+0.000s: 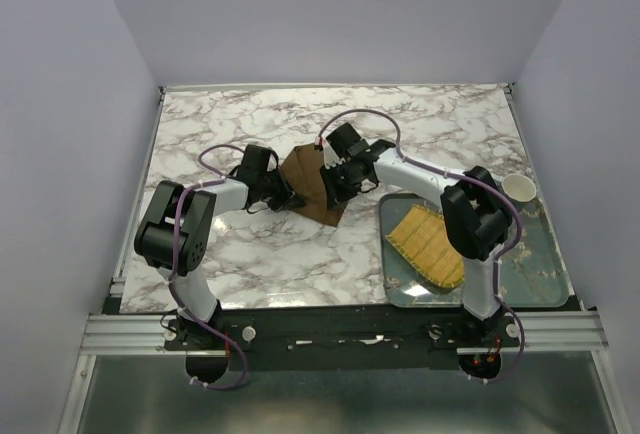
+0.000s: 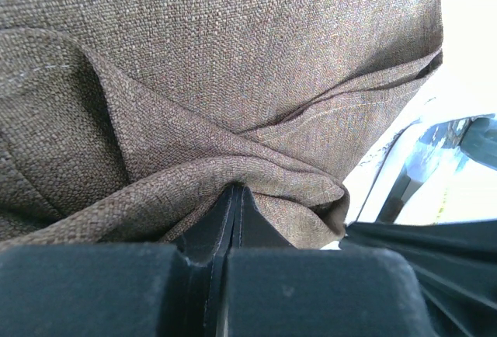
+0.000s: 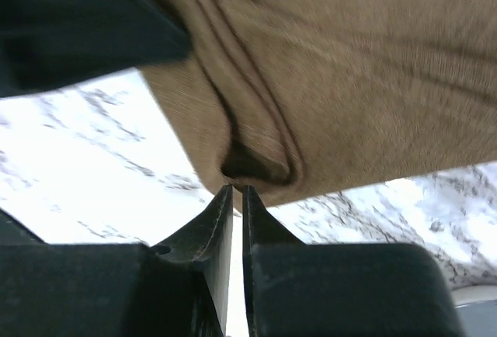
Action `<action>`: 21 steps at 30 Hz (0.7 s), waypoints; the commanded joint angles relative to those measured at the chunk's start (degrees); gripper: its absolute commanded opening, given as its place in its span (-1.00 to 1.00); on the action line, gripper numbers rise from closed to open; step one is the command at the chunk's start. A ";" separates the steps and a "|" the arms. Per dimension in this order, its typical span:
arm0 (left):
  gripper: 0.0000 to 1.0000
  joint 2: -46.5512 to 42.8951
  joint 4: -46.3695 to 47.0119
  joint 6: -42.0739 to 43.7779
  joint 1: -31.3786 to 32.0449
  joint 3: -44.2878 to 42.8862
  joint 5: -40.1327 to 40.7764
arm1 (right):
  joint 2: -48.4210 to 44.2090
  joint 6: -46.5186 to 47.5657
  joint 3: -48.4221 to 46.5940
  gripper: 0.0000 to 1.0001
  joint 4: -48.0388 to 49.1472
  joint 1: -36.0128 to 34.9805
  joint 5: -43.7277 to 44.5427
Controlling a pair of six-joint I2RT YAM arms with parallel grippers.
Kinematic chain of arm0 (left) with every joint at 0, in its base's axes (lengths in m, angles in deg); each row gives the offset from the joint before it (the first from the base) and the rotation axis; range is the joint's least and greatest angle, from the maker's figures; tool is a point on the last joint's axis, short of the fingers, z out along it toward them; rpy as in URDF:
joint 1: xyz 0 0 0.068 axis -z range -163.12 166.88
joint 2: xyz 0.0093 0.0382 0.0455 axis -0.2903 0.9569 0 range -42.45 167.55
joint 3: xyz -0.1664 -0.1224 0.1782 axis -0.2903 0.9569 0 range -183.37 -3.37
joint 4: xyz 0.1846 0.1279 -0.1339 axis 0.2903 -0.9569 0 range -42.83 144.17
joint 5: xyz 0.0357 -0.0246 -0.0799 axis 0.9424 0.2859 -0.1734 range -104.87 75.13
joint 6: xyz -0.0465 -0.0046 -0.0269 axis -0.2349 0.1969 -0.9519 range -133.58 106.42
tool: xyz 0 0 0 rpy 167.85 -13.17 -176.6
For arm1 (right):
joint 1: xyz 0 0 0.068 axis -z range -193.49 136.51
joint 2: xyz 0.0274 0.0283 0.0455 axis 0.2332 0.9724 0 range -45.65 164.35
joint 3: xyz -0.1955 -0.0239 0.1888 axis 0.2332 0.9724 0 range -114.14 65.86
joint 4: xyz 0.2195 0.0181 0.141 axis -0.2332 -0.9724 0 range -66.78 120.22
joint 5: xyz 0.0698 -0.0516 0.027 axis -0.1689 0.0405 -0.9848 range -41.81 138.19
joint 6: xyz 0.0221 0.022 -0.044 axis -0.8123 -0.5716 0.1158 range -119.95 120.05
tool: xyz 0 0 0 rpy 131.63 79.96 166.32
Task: Fold the napkin, place the utensils inside, and roll it up
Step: Roll the napkin with the utensil
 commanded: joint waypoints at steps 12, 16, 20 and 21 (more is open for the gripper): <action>-1.00 4.08 -7.44 2.80 -0.21 1.68 9.89 | 7.29 -1.66 -9.83 -0.68 3.96 -1.61 -11.84; -1.00 4.17 -7.26 2.79 -0.29 1.77 9.80 | 8.70 -1.67 -8.60 -0.78 4.75 -1.69 -10.27; -1.00 3.91 -6.82 2.71 -0.21 1.77 9.01 | 11.07 -1.14 -7.19 -0.81 6.85 -1.61 -8.68; -1.00 3.82 -6.65 2.79 -0.21 1.68 8.75 | 11.51 -0.97 -7.02 -0.82 7.12 -1.61 -7.98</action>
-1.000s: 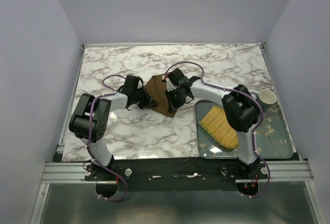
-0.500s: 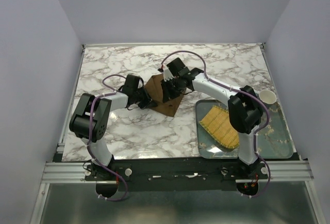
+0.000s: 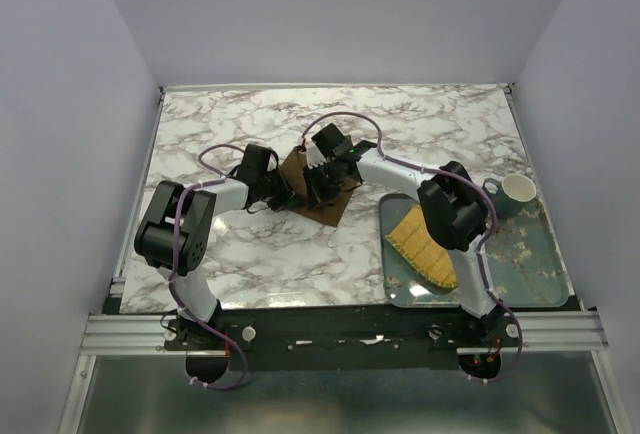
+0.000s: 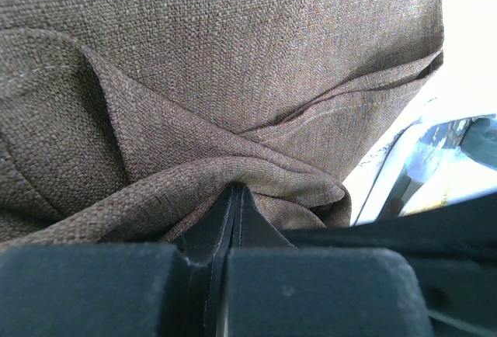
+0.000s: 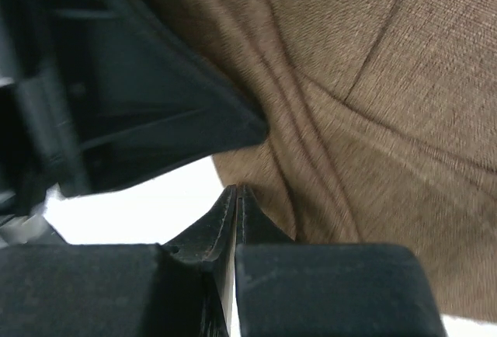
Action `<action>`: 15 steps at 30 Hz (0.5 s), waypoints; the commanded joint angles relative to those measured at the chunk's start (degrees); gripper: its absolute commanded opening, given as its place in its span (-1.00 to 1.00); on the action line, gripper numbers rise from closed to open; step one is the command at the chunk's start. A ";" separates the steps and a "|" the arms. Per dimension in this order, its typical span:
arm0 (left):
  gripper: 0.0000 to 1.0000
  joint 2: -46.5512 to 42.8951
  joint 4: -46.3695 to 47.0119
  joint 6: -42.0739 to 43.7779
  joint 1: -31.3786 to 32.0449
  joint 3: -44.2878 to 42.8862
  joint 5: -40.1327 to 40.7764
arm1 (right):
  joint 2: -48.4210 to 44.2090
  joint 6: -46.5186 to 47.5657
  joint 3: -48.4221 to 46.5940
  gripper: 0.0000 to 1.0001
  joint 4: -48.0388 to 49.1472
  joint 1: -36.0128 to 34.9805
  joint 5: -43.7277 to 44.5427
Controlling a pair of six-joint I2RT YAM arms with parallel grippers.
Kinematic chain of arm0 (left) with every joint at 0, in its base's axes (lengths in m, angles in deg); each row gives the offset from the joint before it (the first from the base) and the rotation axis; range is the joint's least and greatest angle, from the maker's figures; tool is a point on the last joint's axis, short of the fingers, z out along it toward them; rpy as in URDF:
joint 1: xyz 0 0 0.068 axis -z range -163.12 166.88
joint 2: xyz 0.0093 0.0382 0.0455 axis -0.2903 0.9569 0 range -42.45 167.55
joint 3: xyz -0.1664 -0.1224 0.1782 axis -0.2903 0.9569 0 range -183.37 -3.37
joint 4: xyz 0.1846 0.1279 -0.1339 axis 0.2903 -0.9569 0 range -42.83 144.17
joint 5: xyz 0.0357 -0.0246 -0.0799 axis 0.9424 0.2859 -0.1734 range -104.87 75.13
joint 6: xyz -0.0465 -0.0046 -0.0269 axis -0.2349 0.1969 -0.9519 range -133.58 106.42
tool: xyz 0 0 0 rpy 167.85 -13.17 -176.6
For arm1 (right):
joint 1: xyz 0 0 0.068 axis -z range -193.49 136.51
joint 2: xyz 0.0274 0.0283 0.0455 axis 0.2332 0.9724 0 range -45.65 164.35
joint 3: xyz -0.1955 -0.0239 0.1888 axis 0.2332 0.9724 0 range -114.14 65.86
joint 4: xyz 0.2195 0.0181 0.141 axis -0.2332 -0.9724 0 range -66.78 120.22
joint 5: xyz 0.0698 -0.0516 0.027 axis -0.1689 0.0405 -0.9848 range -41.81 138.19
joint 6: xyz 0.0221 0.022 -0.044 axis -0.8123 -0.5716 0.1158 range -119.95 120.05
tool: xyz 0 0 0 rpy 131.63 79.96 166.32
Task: Fold the napkin, place the utensils inside, and roll it up
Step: Roll the napkin with the utensil
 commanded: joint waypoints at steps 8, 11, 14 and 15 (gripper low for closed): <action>-0.81 -3.26 -6.40 5.34 -0.93 0.52 5.10 | 4.80 -0.46 5.67 -0.94 3.50 -0.32 7.87; -0.54 -6.78 -8.95 6.13 -2.68 -1.33 2.82 | 4.35 -0.99 6.04 -0.93 3.41 -0.23 3.91; -0.43 -11.26 -11.23 6.13 -6.19 -0.55 2.02 | 5.06 -1.96 6.21 -0.94 3.23 -0.23 3.64; -0.47 -13.54 -12.81 6.22 -7.07 -0.28 2.11 | 5.23 -2.22 6.13 -0.94 3.32 -0.23 3.64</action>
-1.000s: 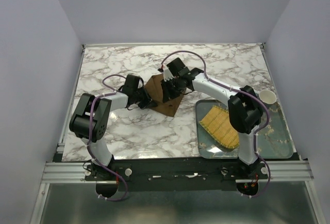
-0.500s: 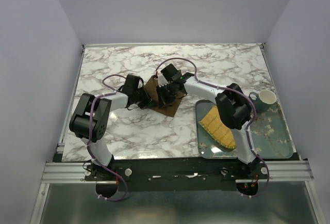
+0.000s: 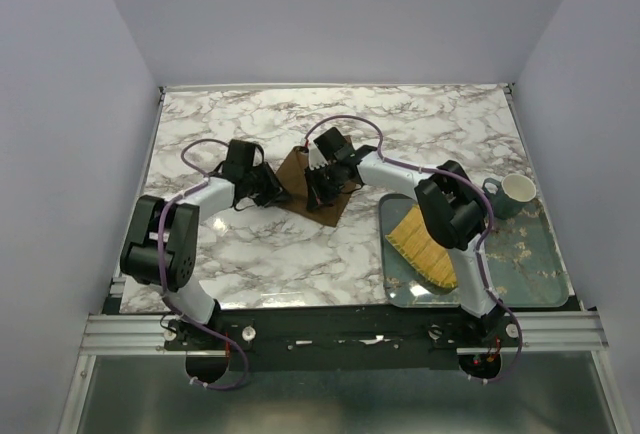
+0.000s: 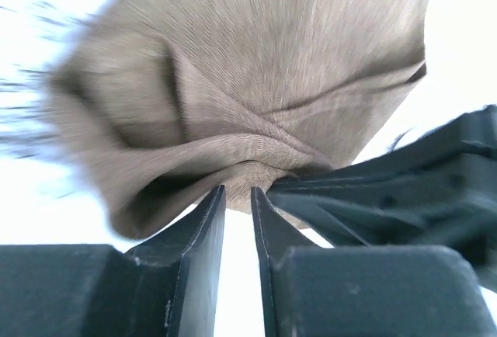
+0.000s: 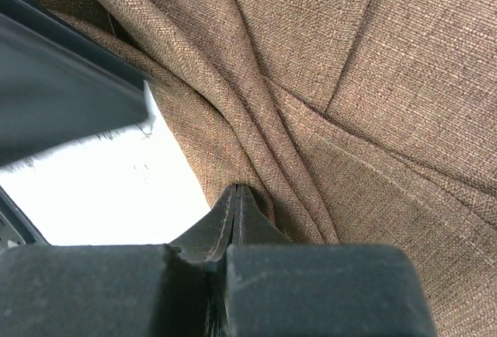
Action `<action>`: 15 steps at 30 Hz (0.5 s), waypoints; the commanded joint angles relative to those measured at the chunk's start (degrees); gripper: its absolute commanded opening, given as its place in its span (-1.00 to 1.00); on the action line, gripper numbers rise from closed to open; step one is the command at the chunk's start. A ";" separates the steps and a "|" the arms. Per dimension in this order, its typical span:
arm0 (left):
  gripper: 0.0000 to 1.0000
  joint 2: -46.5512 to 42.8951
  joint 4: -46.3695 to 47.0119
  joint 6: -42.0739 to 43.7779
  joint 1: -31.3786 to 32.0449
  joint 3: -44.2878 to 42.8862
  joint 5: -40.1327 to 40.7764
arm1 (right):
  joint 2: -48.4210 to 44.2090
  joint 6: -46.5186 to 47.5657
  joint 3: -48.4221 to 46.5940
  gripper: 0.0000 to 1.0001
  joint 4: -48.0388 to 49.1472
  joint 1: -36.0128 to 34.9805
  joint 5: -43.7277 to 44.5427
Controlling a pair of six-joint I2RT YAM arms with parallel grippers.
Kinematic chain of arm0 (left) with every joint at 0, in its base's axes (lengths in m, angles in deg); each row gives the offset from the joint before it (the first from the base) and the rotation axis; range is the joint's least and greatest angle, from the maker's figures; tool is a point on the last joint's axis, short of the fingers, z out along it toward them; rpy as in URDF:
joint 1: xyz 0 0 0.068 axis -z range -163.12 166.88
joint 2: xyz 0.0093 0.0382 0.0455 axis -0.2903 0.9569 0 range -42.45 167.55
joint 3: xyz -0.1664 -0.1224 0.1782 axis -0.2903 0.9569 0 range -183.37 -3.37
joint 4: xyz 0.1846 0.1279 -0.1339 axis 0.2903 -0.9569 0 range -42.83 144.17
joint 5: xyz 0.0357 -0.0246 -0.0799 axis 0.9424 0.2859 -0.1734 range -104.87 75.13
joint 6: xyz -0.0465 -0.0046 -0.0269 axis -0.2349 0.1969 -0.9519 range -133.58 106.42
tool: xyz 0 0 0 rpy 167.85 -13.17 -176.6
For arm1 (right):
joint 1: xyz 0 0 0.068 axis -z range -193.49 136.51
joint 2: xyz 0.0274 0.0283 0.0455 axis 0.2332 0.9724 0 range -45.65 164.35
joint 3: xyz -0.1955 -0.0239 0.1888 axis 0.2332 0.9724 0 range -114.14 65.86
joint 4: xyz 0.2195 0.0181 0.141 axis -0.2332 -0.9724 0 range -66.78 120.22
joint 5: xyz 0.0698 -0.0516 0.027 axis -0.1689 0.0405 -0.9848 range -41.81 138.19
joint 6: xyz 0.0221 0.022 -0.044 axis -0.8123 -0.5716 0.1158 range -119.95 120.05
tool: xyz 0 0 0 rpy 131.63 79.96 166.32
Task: Fold the napkin, place the utensils inside, and roll it up
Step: Roll the napkin with the utensil
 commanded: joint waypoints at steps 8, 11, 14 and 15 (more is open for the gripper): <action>-1.00 -10.45 -7.45 1.94 -10.94 4.95 0.14 | 3.77 0.01 2.25 -0.95 -2.28 -0.40 2.68; -1.00 -9.14 -7.02 2.11 -11.29 4.60 0.66 | 3.68 0.01 1.72 -0.95 -2.36 -0.32 2.59; -1.00 -6.85 -5.96 2.03 -11.30 3.64 0.14 | 3.33 0.09 1.64 -0.95 -2.36 -0.32 2.59; -1.00 -5.54 -4.74 1.68 -11.30 3.37 -0.47 | 3.33 0.09 1.64 -0.95 -2.28 -0.32 2.59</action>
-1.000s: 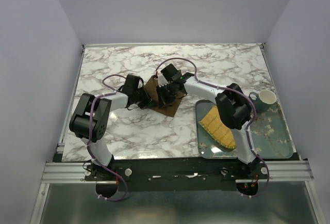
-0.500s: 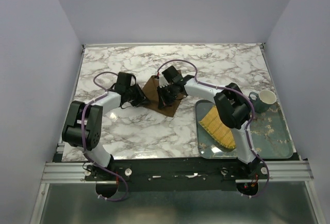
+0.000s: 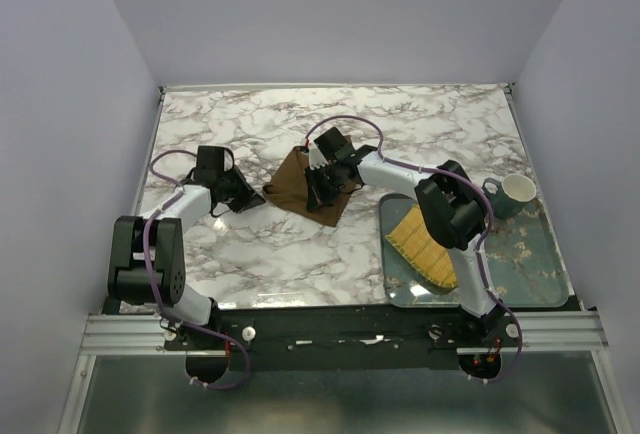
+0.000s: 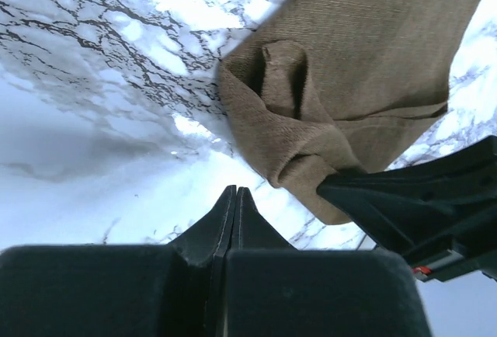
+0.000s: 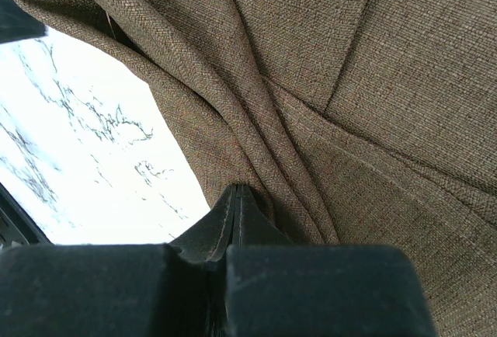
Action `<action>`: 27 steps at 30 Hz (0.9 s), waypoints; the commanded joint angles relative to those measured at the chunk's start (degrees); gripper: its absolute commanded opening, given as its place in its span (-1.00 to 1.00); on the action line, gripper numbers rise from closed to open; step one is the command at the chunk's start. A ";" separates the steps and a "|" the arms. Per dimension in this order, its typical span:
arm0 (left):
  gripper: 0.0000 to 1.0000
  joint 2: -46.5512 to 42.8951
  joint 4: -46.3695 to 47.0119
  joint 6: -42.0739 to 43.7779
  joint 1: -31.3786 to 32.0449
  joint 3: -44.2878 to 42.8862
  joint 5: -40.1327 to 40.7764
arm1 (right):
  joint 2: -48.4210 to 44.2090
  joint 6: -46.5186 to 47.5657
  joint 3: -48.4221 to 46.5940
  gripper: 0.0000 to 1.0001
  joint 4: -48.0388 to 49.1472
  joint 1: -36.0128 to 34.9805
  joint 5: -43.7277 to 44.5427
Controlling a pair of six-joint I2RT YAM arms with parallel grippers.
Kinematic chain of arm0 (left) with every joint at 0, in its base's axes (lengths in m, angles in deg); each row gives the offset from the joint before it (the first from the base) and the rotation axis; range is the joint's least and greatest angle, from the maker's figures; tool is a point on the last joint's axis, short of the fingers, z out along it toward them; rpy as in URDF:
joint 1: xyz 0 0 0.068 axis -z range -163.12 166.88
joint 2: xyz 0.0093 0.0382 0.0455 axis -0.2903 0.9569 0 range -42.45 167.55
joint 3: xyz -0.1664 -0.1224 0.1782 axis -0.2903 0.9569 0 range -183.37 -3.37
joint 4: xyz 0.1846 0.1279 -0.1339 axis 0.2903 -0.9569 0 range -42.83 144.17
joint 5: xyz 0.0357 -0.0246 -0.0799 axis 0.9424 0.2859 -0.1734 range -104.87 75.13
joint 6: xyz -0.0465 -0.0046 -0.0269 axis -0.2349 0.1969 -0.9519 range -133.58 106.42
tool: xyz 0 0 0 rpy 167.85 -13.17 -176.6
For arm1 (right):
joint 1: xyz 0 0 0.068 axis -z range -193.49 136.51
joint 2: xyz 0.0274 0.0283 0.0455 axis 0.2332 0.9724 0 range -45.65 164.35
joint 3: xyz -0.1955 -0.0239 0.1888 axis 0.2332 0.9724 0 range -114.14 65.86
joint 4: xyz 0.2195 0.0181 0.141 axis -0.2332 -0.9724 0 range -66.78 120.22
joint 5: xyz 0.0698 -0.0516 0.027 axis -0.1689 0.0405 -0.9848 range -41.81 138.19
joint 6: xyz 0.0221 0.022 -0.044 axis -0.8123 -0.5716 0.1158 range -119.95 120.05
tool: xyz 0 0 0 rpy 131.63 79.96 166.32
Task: Fold the napkin, place the utensils inside, and roll it up
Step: Roll the napkin with the utensil
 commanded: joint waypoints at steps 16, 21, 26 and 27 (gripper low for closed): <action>-0.99 6.73 7.56 -2.21 0.36 -2.36 -5.62 | 4.21 1.58 0.98 -0.95 -3.02 -0.45 3.01; -0.88 8.40 10.02 -3.61 0.71 -3.06 -6.76 | 4.03 1.58 0.54 -0.95 -3.11 -0.45 3.01; -0.87 10.50 10.99 -4.31 1.33 -5.08 -7.11 | 4.39 1.67 -0.34 -0.95 -3.55 -0.53 2.75; -0.87 11.03 11.43 -4.67 1.50 -5.09 -7.20 | 4.47 1.67 -0.60 -0.95 -3.64 -0.45 2.74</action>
